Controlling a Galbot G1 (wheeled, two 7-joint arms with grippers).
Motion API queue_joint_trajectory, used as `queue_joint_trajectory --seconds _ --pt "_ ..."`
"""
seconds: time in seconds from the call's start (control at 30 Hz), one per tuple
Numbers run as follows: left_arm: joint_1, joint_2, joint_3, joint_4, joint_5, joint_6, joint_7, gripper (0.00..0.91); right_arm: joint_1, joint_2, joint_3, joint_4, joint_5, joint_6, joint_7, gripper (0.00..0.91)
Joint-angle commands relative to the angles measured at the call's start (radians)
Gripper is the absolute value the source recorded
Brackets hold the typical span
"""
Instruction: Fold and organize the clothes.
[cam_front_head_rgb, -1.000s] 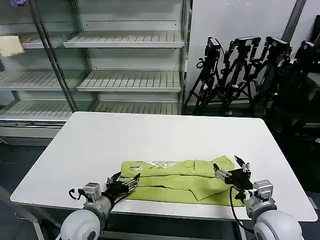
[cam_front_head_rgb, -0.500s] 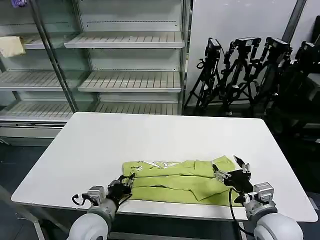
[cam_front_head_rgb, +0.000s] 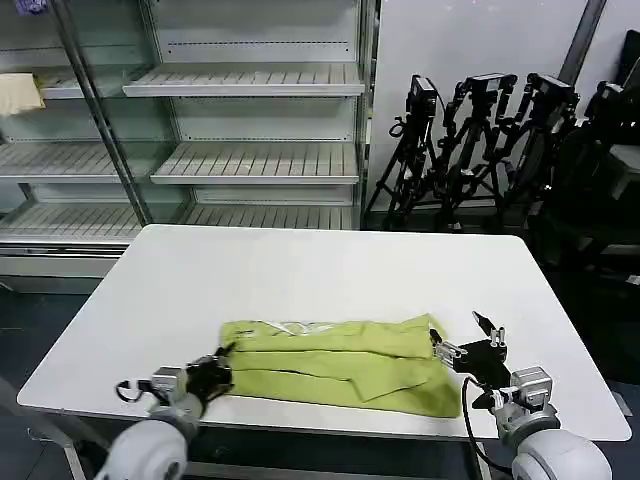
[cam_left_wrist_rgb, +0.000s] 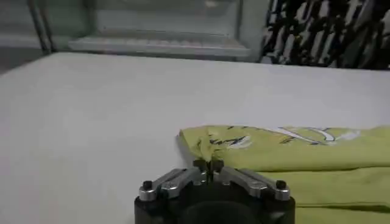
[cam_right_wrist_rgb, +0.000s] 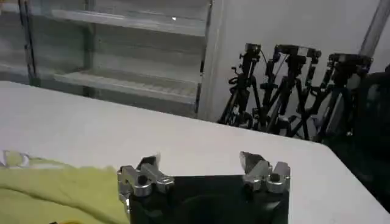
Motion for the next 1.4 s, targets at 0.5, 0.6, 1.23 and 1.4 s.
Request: queue_joint_trajectory --seconds 0.5,0.6,1.23,1.4 --pt "-0.007 -0.025 0.044 -0.269 0.310 -0.023 0.197 0.010 -0.044 0.023 0.006 0.001 -0.043 0.023 -0.017 0.907" --pt "-0.055 -0.096 0.185 -0.264 0.343 -0.028 0.202 0.010 -0.055 0.013 0.025 0.013 -0.043 0.027 -0.019 0.907" --pt "-0.179 -0.220 0.450 -0.140 0.381 -0.028 0.254 0.020 -0.059 -0.002 0.084 0.042 -0.034 0.025 -0.020 0.907" --pt "-0.199 -0.224 0.454 -0.128 0.317 -0.006 0.221 0.907 -0.073 0.002 0.095 0.051 -0.035 0.025 -0.021 0.907"
